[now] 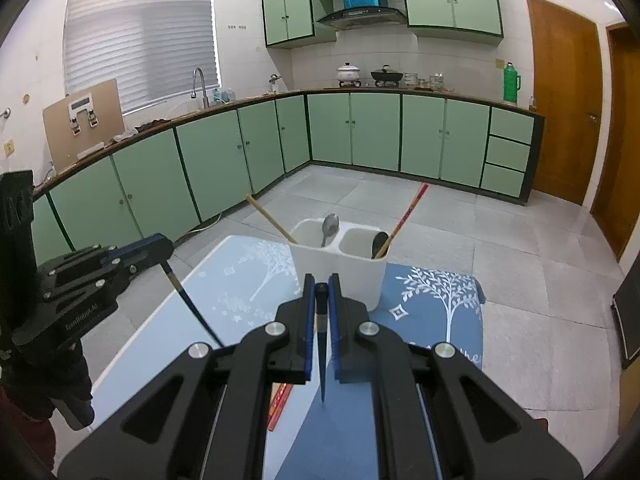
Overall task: Organize utensils
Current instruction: 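Lift both black chopsticks over the white holder and open both tools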
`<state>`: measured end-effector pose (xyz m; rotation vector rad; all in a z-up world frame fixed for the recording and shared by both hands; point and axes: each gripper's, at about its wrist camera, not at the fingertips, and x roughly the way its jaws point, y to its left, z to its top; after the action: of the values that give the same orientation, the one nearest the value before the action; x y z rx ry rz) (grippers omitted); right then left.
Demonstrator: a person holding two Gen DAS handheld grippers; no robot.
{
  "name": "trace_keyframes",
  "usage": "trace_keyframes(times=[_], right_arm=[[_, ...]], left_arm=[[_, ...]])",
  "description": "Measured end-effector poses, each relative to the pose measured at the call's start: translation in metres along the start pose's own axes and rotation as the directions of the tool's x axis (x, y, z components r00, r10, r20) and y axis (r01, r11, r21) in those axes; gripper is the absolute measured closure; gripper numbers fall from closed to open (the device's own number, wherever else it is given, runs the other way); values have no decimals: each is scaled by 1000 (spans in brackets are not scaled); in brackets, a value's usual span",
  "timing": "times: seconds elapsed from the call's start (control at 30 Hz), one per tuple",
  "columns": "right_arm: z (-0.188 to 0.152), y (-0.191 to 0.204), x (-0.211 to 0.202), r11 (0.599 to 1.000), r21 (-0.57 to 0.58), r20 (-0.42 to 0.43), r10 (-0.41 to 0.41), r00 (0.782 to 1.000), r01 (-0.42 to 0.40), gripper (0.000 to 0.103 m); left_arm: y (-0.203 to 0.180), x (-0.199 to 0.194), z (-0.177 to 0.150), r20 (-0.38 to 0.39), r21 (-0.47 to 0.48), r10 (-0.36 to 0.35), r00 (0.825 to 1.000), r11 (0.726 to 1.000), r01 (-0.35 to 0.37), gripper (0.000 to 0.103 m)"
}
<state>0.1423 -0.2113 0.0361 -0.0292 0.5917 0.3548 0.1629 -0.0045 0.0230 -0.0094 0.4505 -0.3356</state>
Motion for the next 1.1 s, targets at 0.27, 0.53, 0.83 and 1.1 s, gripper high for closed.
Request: trace_keyframes(times=[0.27,0.53,0.83,1.1], right_arm=[[40,-10,-8,999,10,36,41,998,-42,97],[107,-24,-9,1000,-10,148,12,989,-10,97],[168,-55,40,999,22,210,-29,977,25,97],[152,-69,105,999,44,130,-30,991,24,97]], left_arm=[[2,-2,31,55,22,-27,998,999,26,97],[1,13,93,180,33,-24,983,999,19,97],[4,69,158,287,37,-4,958,999,-7,97],[18,148,130,184,18,16,983,1000,-20,97]])
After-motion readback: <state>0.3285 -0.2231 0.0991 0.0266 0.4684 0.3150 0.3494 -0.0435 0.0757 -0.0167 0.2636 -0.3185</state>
